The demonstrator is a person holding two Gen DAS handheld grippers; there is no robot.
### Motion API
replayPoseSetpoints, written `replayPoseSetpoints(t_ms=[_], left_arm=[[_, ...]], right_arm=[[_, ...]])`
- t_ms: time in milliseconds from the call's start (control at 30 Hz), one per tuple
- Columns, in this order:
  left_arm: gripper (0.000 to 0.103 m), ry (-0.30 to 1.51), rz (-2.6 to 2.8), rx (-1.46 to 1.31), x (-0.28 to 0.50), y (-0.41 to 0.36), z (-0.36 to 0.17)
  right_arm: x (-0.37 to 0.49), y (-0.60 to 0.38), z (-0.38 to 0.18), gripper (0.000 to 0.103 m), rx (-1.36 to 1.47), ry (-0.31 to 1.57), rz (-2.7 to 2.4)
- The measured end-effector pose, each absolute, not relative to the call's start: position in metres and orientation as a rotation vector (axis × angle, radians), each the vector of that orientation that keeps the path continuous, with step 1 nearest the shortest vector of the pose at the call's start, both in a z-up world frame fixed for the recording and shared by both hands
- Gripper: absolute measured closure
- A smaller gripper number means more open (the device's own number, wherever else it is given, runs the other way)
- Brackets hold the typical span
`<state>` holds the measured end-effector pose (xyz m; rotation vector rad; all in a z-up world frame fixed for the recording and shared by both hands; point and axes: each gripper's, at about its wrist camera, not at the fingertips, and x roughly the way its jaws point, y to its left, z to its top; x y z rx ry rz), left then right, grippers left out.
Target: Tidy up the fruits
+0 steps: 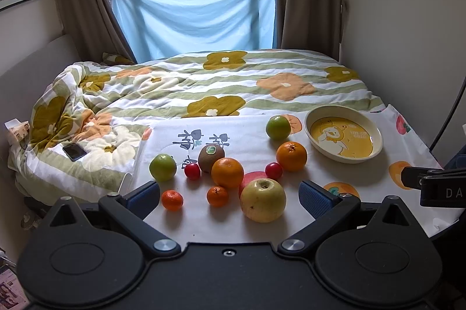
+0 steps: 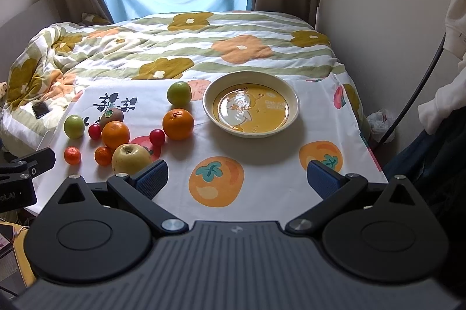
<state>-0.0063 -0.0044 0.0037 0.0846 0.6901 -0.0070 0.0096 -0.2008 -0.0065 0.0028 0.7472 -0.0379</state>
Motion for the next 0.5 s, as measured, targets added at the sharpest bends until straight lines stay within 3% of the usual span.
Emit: replayPoseSetpoints(t_ms=[500], left_arm=[[0.000, 0.690, 0.002, 0.075, -0.0046, -0.0079, 0.0038]], right_arm=[[0.0105, -0.1967, -0.0087, 0.000, 0.006, 0.754, -0.033]])
